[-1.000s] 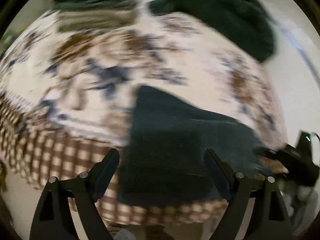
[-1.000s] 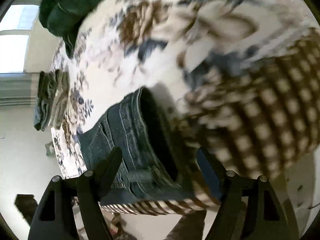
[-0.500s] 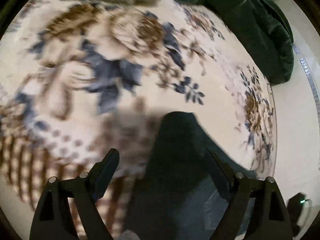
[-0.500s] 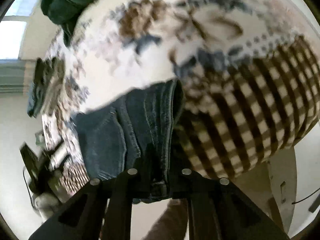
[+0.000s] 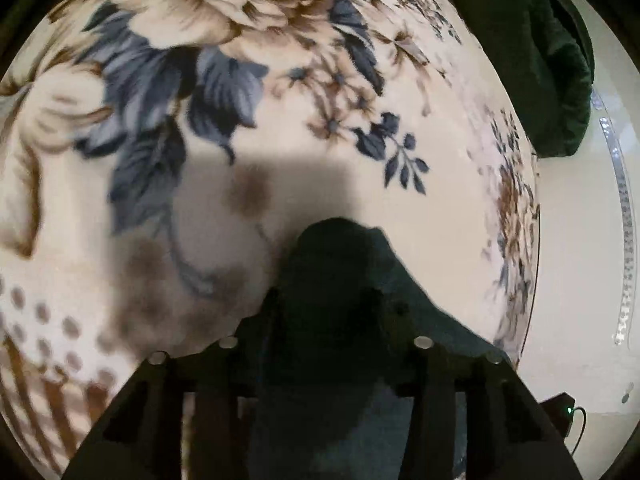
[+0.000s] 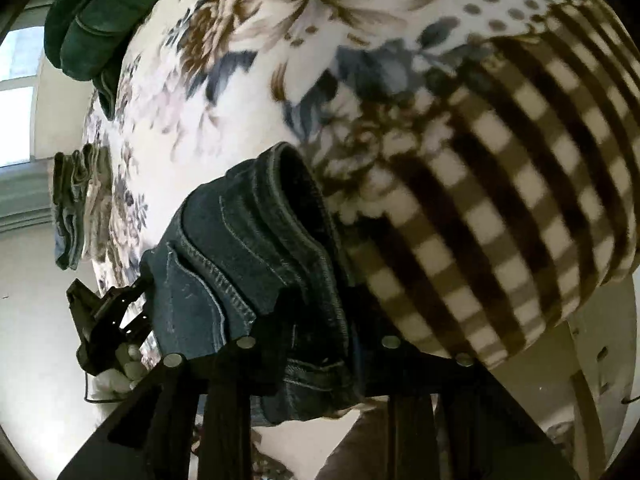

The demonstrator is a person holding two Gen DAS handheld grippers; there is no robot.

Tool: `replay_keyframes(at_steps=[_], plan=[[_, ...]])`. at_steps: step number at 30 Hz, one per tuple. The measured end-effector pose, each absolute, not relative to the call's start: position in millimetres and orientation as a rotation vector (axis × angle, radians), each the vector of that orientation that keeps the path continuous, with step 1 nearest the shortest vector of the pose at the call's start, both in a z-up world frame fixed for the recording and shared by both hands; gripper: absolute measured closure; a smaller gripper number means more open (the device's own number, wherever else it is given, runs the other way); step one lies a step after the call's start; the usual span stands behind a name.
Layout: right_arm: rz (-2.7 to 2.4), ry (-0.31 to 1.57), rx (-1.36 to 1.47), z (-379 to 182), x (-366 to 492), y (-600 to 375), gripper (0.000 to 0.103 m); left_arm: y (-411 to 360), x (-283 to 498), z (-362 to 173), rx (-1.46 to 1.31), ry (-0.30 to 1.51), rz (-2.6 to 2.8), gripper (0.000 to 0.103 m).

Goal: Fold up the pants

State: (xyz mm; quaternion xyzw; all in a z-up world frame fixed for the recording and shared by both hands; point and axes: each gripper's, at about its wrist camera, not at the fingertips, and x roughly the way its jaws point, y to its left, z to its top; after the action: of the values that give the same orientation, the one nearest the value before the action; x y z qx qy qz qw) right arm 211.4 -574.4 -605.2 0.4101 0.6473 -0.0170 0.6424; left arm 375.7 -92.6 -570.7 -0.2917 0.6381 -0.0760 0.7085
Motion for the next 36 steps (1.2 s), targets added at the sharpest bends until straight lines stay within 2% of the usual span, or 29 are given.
replay_keyframes(at_steps=[1,2,3,4,14,17,20,22,27,29,31,34,35,36], plan=[[-0.021,1.476,0.953,-602,209,-576,0.028,-89,372,-564,-0.665,1.403,-0.175,0.041],[-0.005,1.445,0.982,-597,205,-579,0.018,-84,365,-556,-0.691,1.377,-0.191,0.023],[0.01,1.409,1.015,-594,197,-583,0.006,-80,359,-551,-0.709,1.358,-0.201,0.017],[0.026,1.387,1.045,-592,190,-586,0.004,-78,353,-547,-0.735,1.34,-0.223,0.015],[0.137,1.452,1.215,-665,180,-559,0.002,-101,321,-583,-0.717,1.442,-0.285,0.015],[0.16,1.424,1.199,-664,191,-550,0.002,-105,322,-584,-0.698,1.444,-0.292,0.015],[0.235,1.322,1.191,-637,199,-544,0.004,-104,323,-585,-0.702,1.452,-0.293,0.015],[0.245,1.334,1.139,-628,204,-539,0.004,-104,324,-587,-0.701,1.454,-0.295,0.015],[0.19,1.418,1.13,-663,217,-535,0.008,-106,324,-587,-0.688,1.456,-0.292,0.015],[0.181,1.399,1.143,-663,218,-538,0.012,-105,324,-588,-0.693,1.456,-0.29,0.015],[0.177,1.391,1.103,-658,218,-537,0.026,-108,325,-589,-0.688,1.453,-0.285,0.015],[0.166,1.38,1.085,-654,212,-535,0.032,-116,325,-587,-0.644,1.443,-0.301,0.016],[0.16,1.375,1.08,-654,212,-532,0.033,-120,324,-585,-0.628,1.431,-0.323,0.029],[0.156,1.373,1.077,-653,212,-530,0.036,-123,323,-583,-0.609,1.422,-0.328,0.034]])
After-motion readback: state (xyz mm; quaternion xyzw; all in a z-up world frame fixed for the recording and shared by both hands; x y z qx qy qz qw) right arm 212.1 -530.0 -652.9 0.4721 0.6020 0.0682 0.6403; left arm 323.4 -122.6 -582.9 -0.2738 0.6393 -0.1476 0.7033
